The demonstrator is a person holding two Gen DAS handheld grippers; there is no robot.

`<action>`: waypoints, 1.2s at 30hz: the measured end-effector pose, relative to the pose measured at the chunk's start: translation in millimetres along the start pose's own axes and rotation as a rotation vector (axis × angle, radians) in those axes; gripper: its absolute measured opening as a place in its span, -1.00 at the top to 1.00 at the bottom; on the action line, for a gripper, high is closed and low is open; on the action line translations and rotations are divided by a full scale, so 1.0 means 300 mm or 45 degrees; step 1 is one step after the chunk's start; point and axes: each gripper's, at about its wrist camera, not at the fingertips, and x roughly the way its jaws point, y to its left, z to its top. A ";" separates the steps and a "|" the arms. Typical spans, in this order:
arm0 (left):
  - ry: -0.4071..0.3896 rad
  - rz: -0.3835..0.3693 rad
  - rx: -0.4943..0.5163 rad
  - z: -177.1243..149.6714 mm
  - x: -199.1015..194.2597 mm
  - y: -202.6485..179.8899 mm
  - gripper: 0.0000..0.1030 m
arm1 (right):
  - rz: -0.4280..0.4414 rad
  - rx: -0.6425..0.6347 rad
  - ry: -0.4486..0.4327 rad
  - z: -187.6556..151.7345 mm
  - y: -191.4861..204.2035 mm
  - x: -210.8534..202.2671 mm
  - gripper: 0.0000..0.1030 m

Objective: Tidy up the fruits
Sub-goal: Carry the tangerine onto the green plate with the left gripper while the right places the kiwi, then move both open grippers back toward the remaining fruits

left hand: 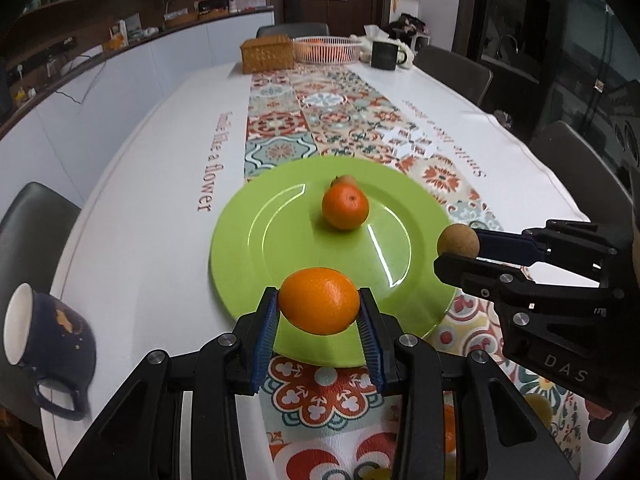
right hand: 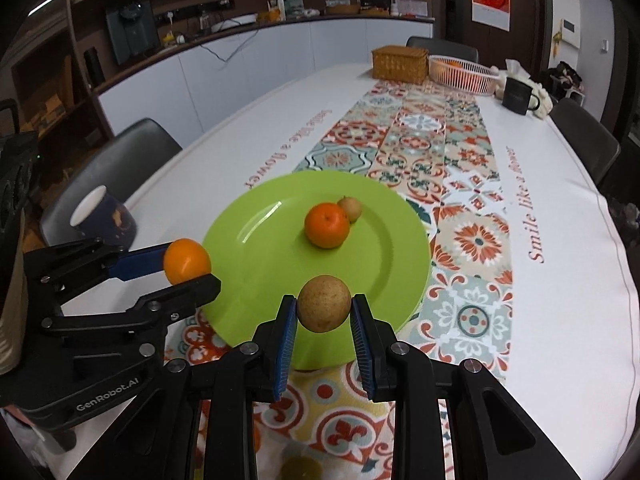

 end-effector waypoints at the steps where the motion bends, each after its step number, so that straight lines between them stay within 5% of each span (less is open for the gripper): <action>1: 0.010 -0.002 0.000 -0.001 0.011 -0.001 0.25 | 0.002 0.000 0.006 0.000 -0.003 0.009 0.45; 8: -0.006 0.024 0.008 0.001 0.008 0.001 -0.06 | -0.007 0.007 0.011 0.004 -0.012 0.036 0.41; 10: -0.011 0.042 -0.005 0.001 -0.008 0.008 -0.07 | -0.025 0.011 0.001 0.004 -0.013 0.030 0.14; 13: -0.029 0.065 -0.010 -0.008 -0.043 0.010 -0.14 | -0.040 0.020 -0.025 -0.006 -0.018 -0.001 0.12; 26: -0.206 0.097 -0.014 -0.094 -0.311 -0.042 -0.59 | -0.102 0.008 -0.225 -0.089 0.030 -0.273 -0.11; 36: -0.259 0.100 -0.038 -0.148 -0.457 -0.071 -0.64 | -0.136 0.031 -0.323 -0.153 0.067 -0.450 -0.30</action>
